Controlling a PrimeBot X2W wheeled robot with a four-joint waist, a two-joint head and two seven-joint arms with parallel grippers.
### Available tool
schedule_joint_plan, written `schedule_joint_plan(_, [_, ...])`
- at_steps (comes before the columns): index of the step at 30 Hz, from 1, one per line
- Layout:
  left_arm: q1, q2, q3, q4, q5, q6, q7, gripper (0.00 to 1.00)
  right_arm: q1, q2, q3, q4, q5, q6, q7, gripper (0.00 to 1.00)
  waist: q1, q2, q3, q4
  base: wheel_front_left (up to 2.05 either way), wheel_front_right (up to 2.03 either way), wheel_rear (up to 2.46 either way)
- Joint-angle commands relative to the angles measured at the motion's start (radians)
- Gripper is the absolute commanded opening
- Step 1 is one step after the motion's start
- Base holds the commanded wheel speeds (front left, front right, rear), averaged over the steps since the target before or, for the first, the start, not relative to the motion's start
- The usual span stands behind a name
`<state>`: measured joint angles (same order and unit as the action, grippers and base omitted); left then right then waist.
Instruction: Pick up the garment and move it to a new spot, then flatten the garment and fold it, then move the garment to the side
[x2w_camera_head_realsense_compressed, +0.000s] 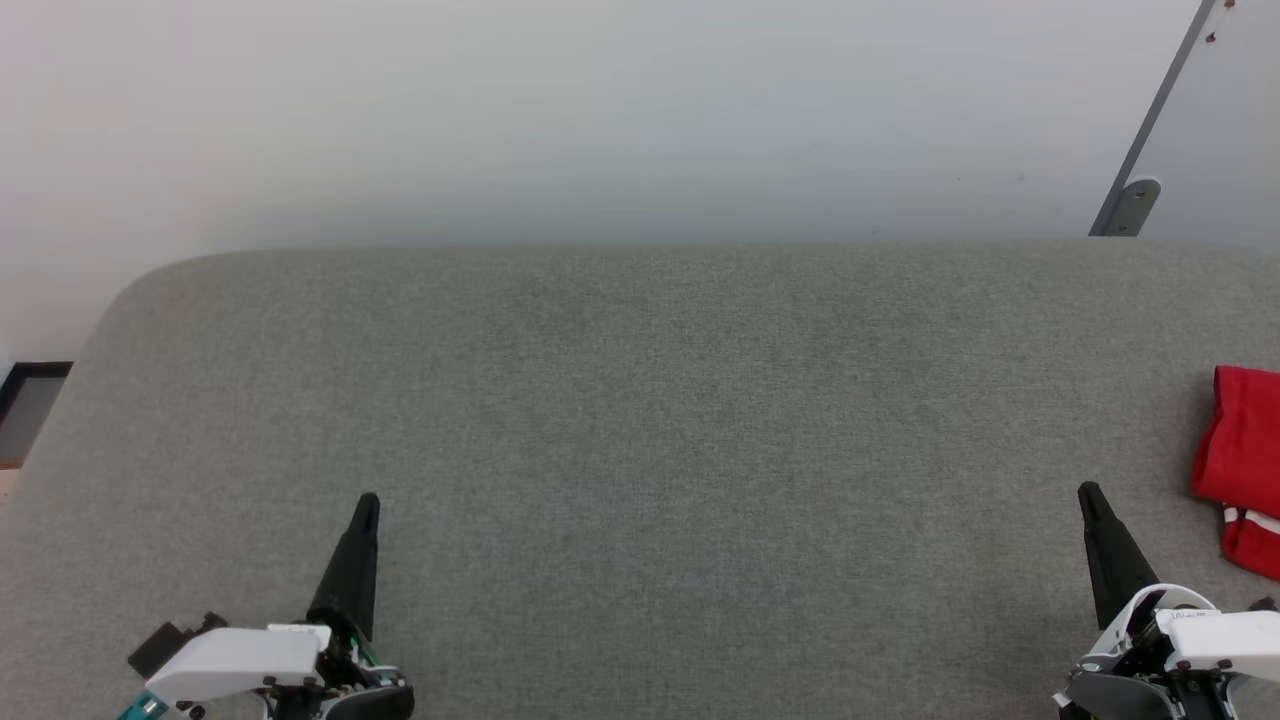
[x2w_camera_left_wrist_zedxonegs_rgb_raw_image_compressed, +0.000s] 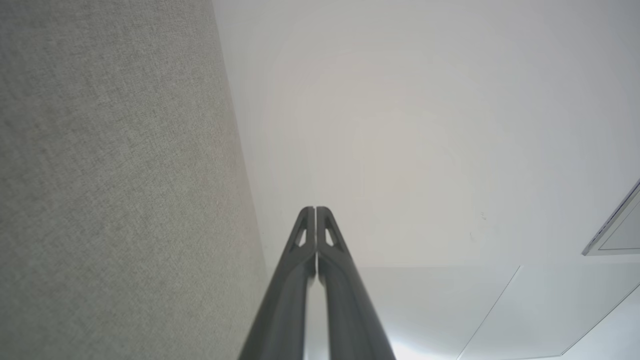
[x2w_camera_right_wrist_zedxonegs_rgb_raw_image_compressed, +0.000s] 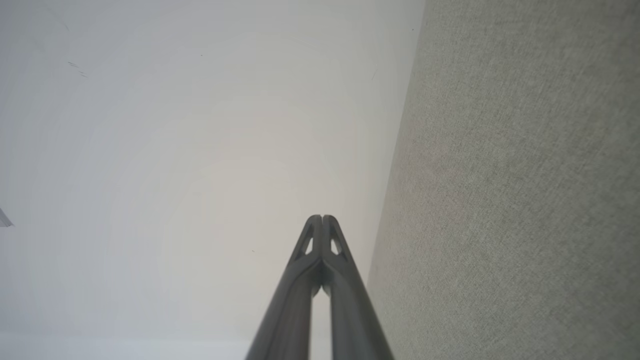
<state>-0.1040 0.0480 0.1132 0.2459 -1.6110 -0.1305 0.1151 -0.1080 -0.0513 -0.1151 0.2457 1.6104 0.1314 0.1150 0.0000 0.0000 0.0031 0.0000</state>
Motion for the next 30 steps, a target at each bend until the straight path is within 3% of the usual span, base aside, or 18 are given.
schedule_joint_plan(1, [-0.01,0.0,0.003,-0.001,-0.003,0.0,0.002,0.0,-0.001,0.003,0.0,-0.003,0.004,-0.001,0.002,0.0,0.0,0.0,0.0,0.0,0.0,0.0,0.0])
schedule_joint_plan(30, [-0.01,0.0,0.002,-0.002,-0.003,0.0,0.002,0.0,-0.001,0.003,0.0,-0.003,0.005,-0.001,0.002,0.0,0.0,0.0,0.0,0.0,0.0,0.0,0.0])
